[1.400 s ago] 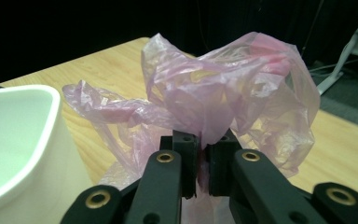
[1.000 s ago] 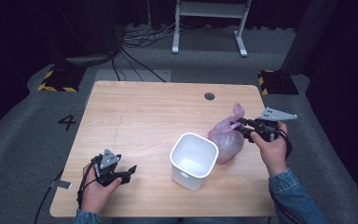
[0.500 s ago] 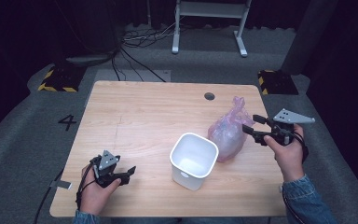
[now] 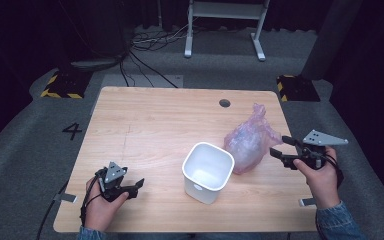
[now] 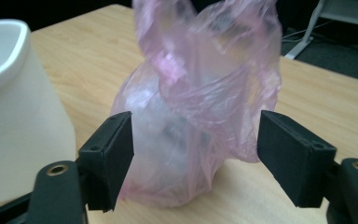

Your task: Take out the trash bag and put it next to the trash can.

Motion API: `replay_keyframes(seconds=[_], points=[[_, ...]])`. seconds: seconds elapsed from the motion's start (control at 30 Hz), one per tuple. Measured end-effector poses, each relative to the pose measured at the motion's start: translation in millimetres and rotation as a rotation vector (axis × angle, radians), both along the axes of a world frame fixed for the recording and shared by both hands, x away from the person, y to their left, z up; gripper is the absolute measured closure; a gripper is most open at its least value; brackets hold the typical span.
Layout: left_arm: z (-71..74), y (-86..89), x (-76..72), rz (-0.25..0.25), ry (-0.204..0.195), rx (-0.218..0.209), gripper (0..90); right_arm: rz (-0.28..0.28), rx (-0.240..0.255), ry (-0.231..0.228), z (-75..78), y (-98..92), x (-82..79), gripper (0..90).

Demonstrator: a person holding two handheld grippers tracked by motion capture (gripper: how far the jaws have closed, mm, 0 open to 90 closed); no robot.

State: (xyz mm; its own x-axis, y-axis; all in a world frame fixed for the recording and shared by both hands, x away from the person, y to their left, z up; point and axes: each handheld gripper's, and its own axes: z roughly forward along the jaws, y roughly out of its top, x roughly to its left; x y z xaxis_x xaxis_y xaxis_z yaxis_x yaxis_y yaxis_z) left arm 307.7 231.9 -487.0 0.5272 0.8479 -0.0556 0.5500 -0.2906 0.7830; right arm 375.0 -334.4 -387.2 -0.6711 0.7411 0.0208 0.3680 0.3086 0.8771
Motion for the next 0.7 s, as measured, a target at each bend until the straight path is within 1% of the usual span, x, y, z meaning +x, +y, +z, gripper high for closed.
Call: replay_keyframes(seconds=[0.03,0.07,0.13,0.2,0.33,0.37,0.5,0.63,0.7], points=[[-0.9,0.0,-0.4,0.003,0.004,-0.003,23.6,0.003,-0.008,0.009,-2.6,-0.7,-1.3,24.8],[-1.2,0.9,-0.7,0.001,0.008,0.002,23.5,0.007,-0.022,0.019,-5.6,-1.5,-2.2,23.6],[-1.9,1.7,-1.2,0.004,0.010,0.001,23.5,0.006,-0.040,0.034,-11.7,-3.6,-4.0,23.3],[-2.0,2.8,-1.6,0.008,0.010,0.001,23.5,0.000,-0.045,0.049,-19.5,-7.6,-6.8,22.3],[-2.5,2.9,-1.0,0.011,0.009,0.001,23.5,-0.010,-0.055,0.064,-28.3,-11.1,-10.5,20.3],[-2.7,2.8,-0.8,0.007,0.015,0.002,23.4,-0.012,-0.058,0.067,-30.5,-12.0,-11.4,19.7],[-3.6,1.7,0.1,0.004,0.016,0.006,23.4,-0.028,-0.072,0.086,-41.6,-14.0,-14.5,16.2],[-4.0,0.7,1.1,-0.001,0.018,0.006,23.3,-0.061,-0.118,0.102,-54.4,-17.6,-16.5,16.0],[-4.1,0.5,1.5,-0.003,0.018,0.008,23.2,-0.064,-0.116,0.122,-60.2,-19.4,-18.2,16.0]])
